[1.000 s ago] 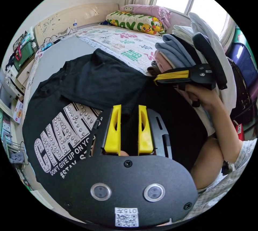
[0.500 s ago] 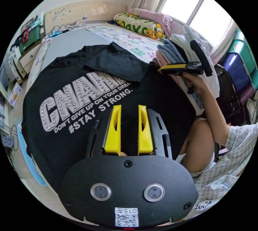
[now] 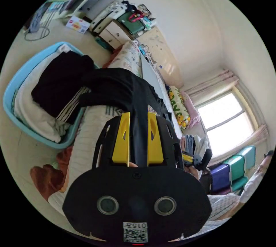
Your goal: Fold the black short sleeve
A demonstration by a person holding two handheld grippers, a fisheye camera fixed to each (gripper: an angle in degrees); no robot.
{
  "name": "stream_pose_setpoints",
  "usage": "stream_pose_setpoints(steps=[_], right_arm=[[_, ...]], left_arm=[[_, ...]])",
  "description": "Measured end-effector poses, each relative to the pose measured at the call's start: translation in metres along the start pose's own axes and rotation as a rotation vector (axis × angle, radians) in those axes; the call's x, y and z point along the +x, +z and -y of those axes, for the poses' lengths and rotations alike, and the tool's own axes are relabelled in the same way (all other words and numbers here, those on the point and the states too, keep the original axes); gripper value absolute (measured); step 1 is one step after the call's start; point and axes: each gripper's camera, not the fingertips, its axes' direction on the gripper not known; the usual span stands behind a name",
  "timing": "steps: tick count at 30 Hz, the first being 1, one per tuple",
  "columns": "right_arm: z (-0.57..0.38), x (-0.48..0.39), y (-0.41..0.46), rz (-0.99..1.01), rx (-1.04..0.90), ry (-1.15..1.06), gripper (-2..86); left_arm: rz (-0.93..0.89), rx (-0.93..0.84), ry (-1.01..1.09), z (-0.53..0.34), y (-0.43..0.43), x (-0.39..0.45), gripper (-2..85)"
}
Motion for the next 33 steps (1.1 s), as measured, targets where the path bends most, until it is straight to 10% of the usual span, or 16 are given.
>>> stream_pose_setpoints(steps=[14,28,33], right_arm=[[0.011,0.056,-0.041,0.097,-0.012,0.057,-1.0],[0.001,0.094,-0.075,0.129,0.002,0.045,-1.0],[-0.005,0.107,-0.085,0.145,0.005,0.057,-1.0]], left_arm=[[-0.347,0.137,-0.701,-0.003,-0.029,-0.189,12.1],[-0.327,0.193,-0.570,0.038,0.005,-0.160,5.6],[0.001,0.306,-0.058,0.059,-0.013,-0.025,-0.6]])
